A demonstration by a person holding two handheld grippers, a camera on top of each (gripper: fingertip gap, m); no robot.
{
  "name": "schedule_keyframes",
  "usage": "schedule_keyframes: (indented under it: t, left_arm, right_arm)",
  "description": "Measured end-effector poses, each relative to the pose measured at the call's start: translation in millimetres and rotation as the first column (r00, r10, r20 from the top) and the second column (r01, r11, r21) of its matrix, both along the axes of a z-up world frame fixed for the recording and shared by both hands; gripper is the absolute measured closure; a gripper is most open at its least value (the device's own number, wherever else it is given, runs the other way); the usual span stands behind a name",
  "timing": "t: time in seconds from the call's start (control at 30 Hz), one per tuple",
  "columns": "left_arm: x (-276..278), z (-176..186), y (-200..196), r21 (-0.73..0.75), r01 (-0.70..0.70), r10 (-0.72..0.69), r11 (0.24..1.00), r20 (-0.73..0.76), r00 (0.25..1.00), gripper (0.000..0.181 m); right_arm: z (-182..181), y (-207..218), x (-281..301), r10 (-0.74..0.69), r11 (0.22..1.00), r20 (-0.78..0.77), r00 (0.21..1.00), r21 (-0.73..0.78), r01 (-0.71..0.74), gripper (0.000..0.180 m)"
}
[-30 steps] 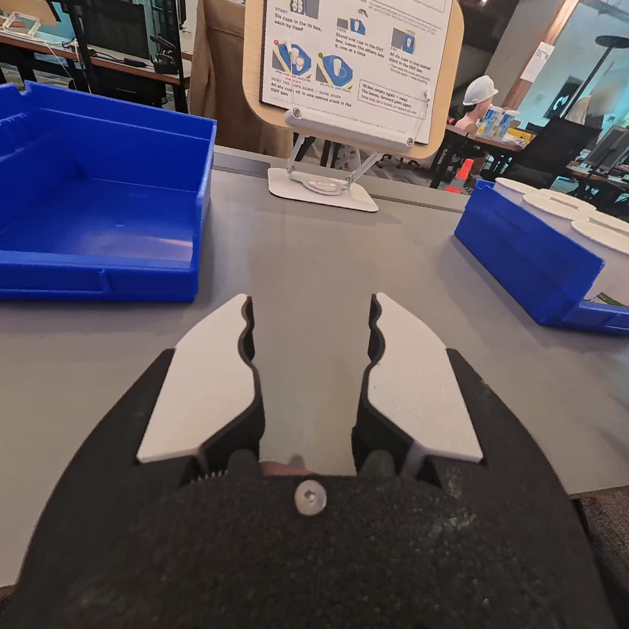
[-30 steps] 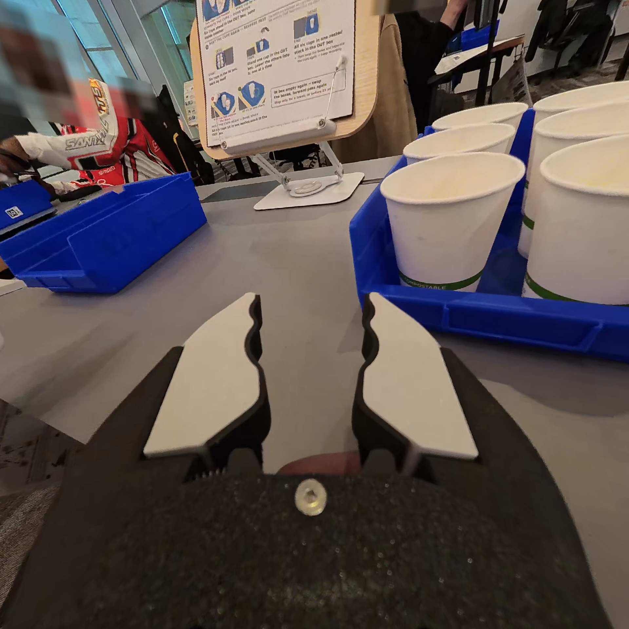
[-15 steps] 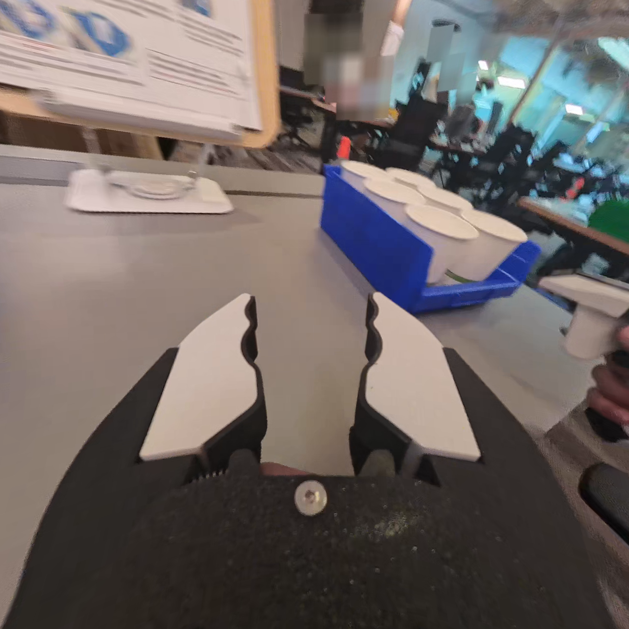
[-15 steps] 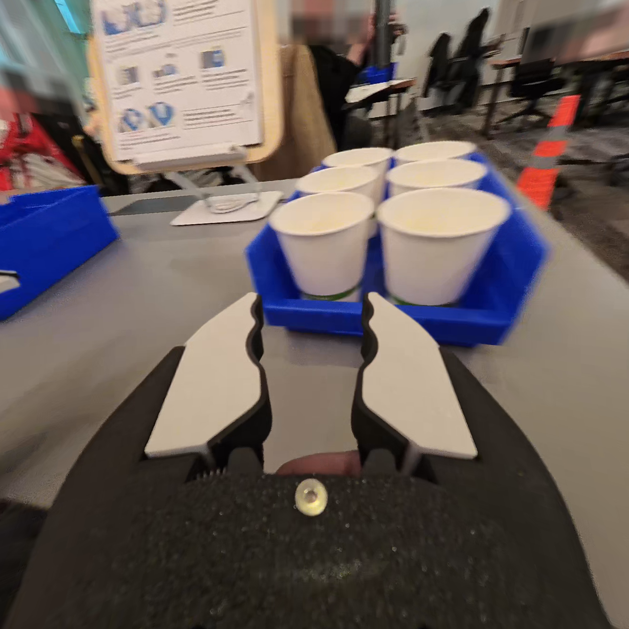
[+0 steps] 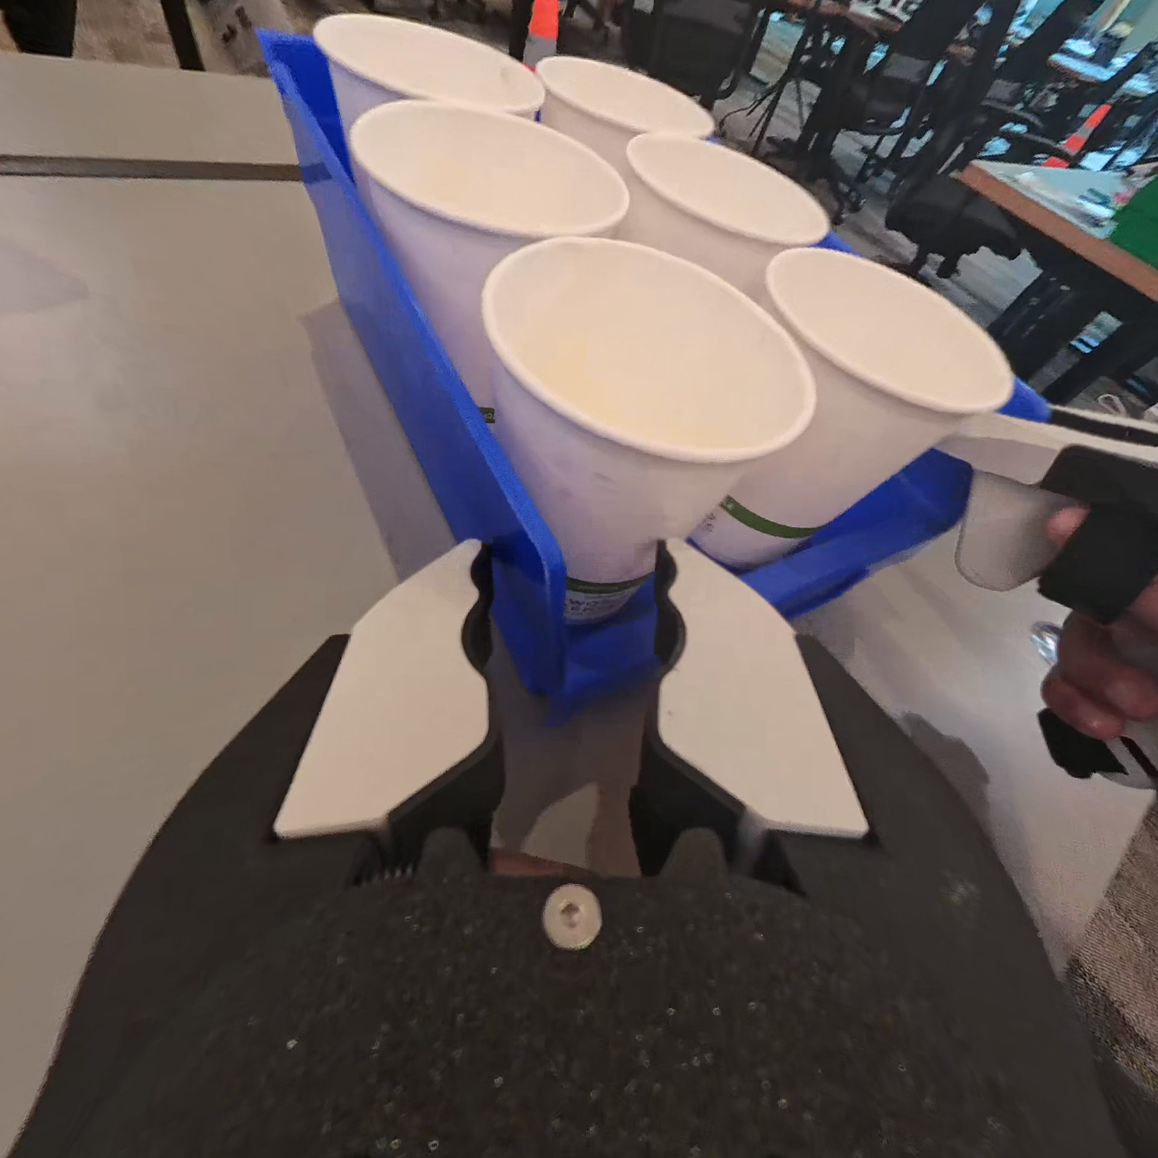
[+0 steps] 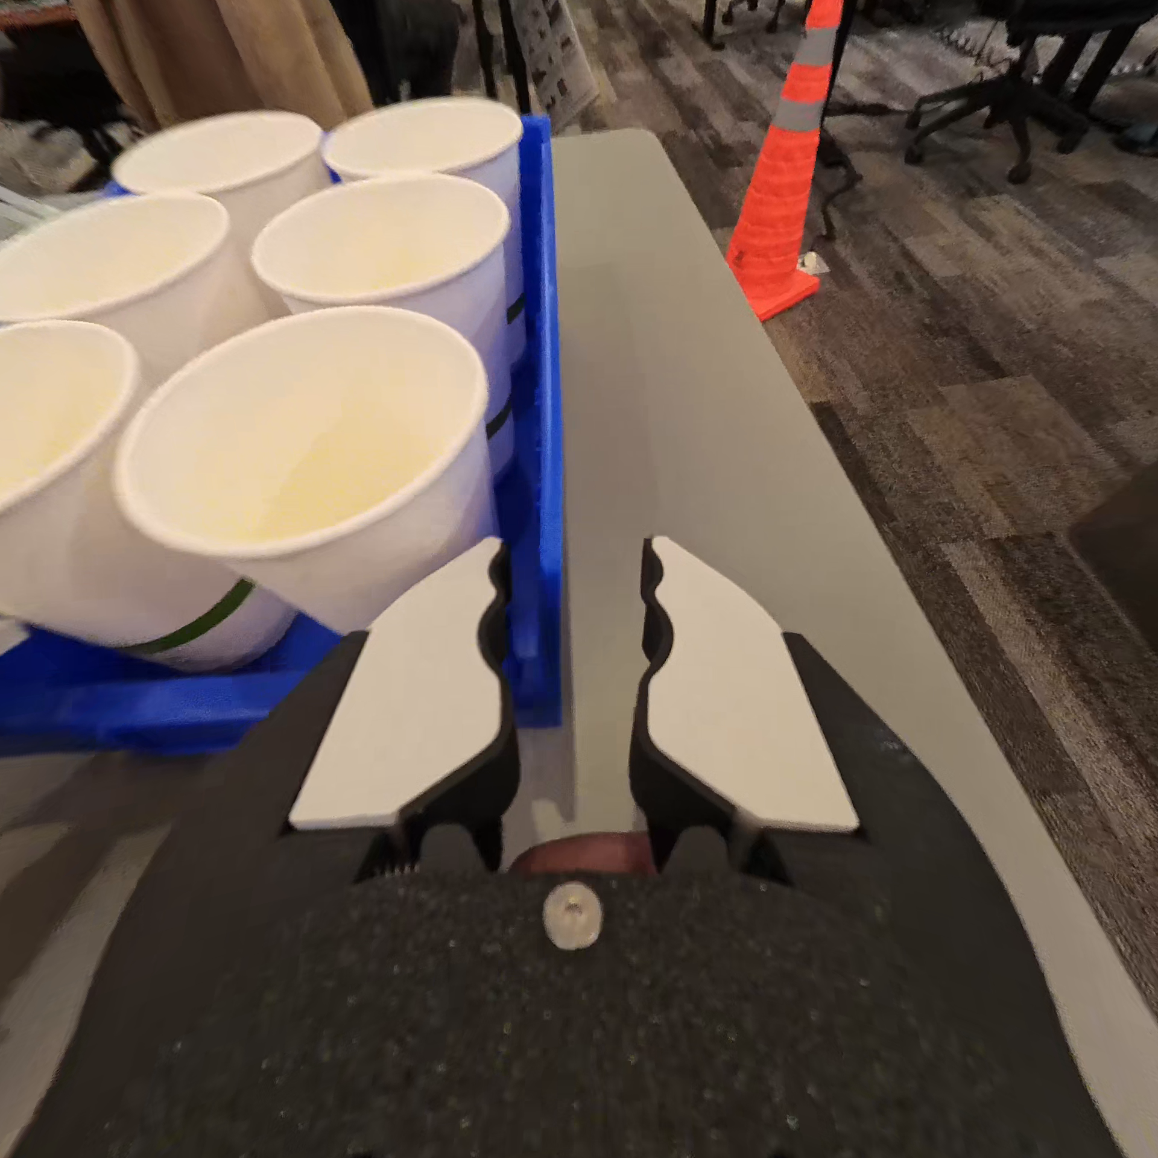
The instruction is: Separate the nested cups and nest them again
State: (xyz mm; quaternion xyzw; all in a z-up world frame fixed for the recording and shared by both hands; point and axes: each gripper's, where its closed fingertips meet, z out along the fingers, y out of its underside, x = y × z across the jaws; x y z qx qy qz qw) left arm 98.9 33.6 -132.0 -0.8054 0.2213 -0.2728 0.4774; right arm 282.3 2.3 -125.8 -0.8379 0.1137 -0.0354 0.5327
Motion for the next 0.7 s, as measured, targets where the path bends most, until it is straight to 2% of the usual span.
schedule_keyframes:
  t: [0.1,0.17,0.3,0.47,0.6,0.7]
  left_arm:
    - [-6,-3,8,0.023,-0.023,0.025,0.999,-0.055,0.998,0.16]
    - [-13,-3,13,0.048,-0.025,0.031,0.999,-0.11,0.993,0.164]
    - [-35,-1,29,0.121,-0.111,0.132,0.986,-0.182,0.974,0.175]
    - [-84,13,35,0.173,-0.214,0.237,0.961,-0.123,0.964,0.178]
    - [-145,27,31,0.215,-0.289,0.317,0.933,-0.105,0.943,0.178]
    - [-201,34,31,0.212,-0.363,0.389,0.907,-0.099,0.916,0.178]
  right_arm:
    - [-11,13,-5,0.006,1.0,-0.057,0.998,-0.012,-0.007,0.163]
    - [-7,15,-12,0.023,0.999,-0.103,0.994,0.039,-0.019,0.176]
    - [-5,13,-36,-0.025,0.996,-0.121,0.992,0.079,0.035,0.176]
    - [4,6,-89,-0.032,0.985,-0.17,0.985,0.162,0.059,0.175]
    - [17,16,-148,0.022,0.982,-0.141,0.99,0.188,0.005,0.176]
    - [27,31,-201,0.113,0.976,-0.13,0.985,0.2,-0.085,0.176]
